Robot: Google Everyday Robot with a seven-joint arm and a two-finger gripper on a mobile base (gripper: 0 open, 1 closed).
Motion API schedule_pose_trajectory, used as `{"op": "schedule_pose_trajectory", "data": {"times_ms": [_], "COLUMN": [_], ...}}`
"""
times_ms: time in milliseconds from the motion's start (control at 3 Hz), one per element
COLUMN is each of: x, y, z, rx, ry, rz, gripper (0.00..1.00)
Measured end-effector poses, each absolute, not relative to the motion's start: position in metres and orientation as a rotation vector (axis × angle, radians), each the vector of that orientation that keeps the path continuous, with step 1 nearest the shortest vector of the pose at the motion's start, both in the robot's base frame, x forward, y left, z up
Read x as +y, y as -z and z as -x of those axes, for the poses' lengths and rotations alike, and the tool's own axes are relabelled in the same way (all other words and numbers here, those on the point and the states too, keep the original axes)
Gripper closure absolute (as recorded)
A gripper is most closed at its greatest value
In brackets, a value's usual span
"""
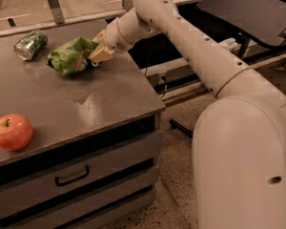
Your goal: Move green rice chip bag near apple
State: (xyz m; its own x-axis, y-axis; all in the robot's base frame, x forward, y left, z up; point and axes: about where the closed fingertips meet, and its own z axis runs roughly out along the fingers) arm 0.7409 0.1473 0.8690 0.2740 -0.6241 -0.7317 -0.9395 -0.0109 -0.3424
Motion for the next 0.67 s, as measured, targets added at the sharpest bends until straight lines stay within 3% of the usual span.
{"op": "schedule_pose_trajectory", "data": {"times_ms": [667], "x": [0.151], "y": [-0.897], "z": [-0.66], "rx": [1.321], "ry": [-0.537], "rz": [1.806], "gripper": [1.0]}}
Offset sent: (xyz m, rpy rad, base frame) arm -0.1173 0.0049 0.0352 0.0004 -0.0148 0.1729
